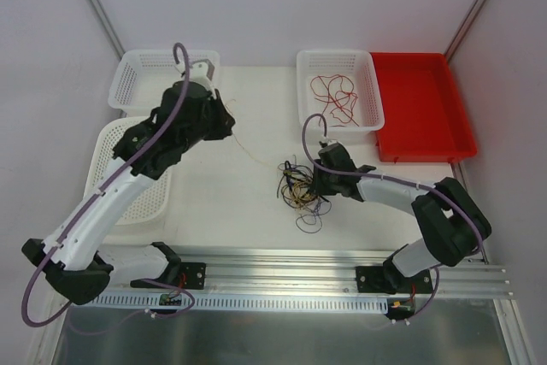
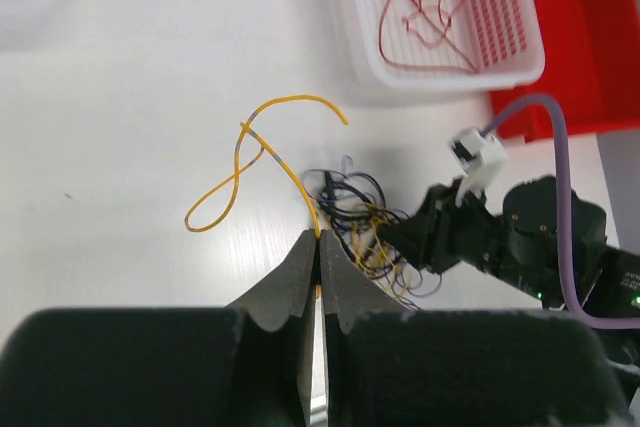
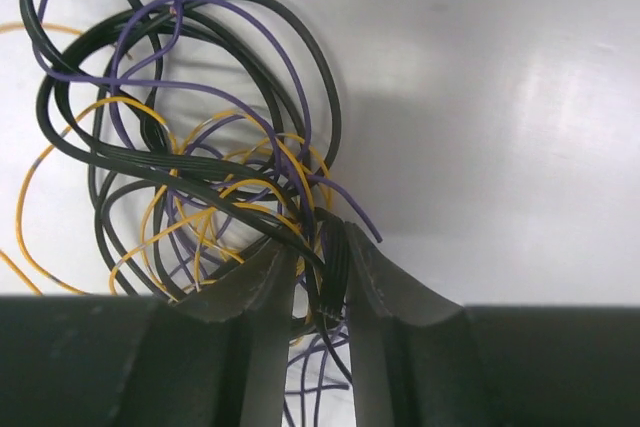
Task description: Untangle the cables
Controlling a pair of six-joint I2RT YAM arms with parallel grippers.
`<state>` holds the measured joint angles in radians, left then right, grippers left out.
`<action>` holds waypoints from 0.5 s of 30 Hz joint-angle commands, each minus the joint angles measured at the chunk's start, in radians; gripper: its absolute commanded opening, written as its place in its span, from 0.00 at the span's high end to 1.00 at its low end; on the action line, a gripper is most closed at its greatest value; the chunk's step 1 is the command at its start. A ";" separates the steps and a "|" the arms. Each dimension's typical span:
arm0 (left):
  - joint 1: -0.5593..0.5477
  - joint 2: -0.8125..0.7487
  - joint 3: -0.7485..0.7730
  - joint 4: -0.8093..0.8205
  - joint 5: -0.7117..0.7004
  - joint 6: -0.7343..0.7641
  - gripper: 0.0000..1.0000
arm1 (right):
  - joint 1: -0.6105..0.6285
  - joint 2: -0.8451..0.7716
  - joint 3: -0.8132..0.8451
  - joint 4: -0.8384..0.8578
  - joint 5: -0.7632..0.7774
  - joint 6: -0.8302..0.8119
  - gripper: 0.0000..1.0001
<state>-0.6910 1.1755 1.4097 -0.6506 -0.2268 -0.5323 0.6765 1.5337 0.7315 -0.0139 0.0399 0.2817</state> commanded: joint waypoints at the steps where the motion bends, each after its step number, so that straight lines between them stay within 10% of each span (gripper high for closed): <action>1: 0.059 -0.045 0.145 -0.092 -0.032 0.124 1.00 | -0.070 -0.078 -0.053 -0.101 0.077 0.002 0.73; 15: 0.329 0.016 0.527 -0.241 -0.108 0.282 1.00 | -0.264 -0.351 -0.096 -0.365 0.160 -0.059 0.68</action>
<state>-0.4015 1.1858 1.8450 -0.8566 -0.3054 -0.3145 0.4385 1.2144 0.6334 -0.2958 0.1520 0.2459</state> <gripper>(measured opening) 0.008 0.317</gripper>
